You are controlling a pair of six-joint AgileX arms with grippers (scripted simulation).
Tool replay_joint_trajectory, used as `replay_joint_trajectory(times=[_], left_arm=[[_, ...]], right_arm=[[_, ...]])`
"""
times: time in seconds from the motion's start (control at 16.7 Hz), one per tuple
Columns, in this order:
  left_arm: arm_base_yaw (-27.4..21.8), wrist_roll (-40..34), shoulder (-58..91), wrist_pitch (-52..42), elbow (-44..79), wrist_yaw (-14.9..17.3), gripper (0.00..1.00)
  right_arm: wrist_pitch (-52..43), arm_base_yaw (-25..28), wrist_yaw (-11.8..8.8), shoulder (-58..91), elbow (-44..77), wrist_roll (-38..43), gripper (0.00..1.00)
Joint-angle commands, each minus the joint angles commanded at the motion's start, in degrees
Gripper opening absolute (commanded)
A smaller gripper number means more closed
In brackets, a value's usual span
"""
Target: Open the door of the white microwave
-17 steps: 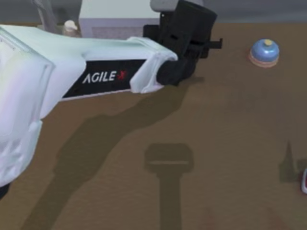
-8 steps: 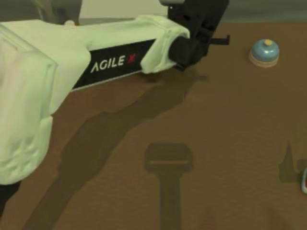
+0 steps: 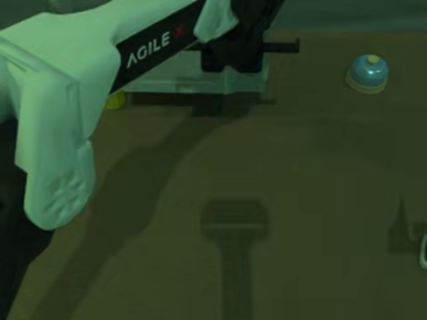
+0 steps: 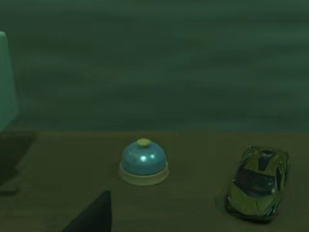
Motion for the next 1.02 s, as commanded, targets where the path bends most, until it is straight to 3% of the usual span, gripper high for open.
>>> replay_joint_trajectory(times=[0.3,1.02], left_arm=[[1.27,-2.28,1.53,-9.03,6.86,3.14,0.0],[1.28,-2.29,1.54,-9.09,6.91,3.16,0.0]], right_arm=[[0.0,0.0,0.0,0.0,0.0,0.0,1.0],[0.0,0.0,0.0,0.0,0.0,0.0,1.0]])
